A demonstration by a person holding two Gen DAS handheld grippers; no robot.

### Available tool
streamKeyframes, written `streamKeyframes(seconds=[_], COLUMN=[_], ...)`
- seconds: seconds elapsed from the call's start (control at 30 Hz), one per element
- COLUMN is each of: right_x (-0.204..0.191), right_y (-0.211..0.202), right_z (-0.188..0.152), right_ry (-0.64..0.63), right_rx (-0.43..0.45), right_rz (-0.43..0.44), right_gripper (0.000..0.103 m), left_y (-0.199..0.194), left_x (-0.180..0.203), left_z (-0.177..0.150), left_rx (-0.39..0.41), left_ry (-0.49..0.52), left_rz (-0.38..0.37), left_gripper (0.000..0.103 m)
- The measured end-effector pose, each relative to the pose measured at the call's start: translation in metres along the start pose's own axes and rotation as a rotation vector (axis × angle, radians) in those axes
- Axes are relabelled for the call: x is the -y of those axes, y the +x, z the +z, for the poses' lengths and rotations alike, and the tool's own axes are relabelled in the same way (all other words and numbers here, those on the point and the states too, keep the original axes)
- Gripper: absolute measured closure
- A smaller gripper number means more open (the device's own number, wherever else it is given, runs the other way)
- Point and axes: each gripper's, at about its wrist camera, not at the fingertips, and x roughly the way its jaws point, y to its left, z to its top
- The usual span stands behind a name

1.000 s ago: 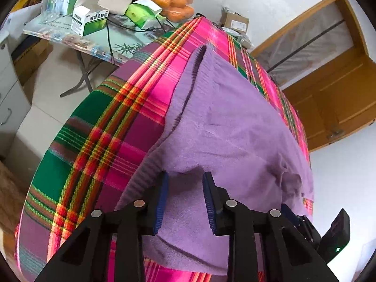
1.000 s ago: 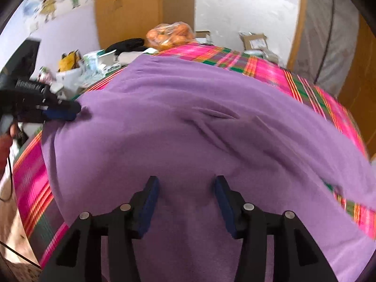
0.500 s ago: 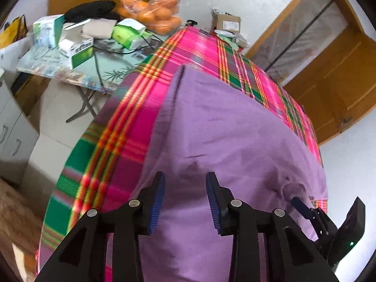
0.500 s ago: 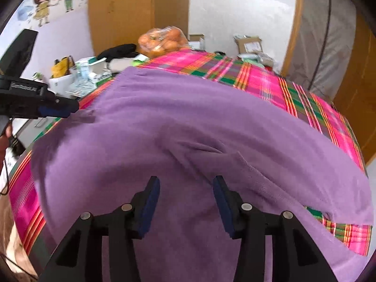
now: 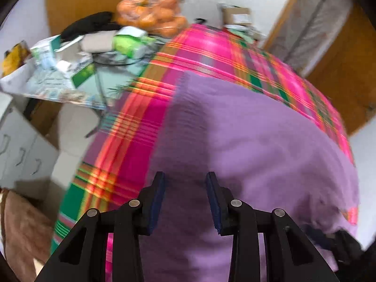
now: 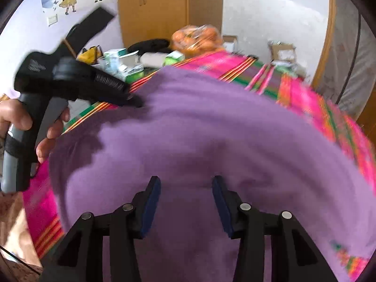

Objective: Fold clothes

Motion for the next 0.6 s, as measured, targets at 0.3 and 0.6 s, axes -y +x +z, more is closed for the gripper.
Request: streamKeyframes(seconds=[0.3, 0.6], right_x=[0.11, 0.151], right_y=[-0.002, 0.026], right_z=[0.03, 0.043], right_ry=[0.273, 0.313], right_rx=[0.015, -0.072], right_rz=[-0.105, -0.145], right_gripper=[0.059, 0.059], left_y=[-0.002, -0.028], left_x=[0.024, 0.043], left_z=[0.028, 0.041], left_rx=[0.02, 0.17], left_ry=[0.065, 0.181], left_rz=[-0.055, 0.08], left_gripper=[0.066, 0.066])
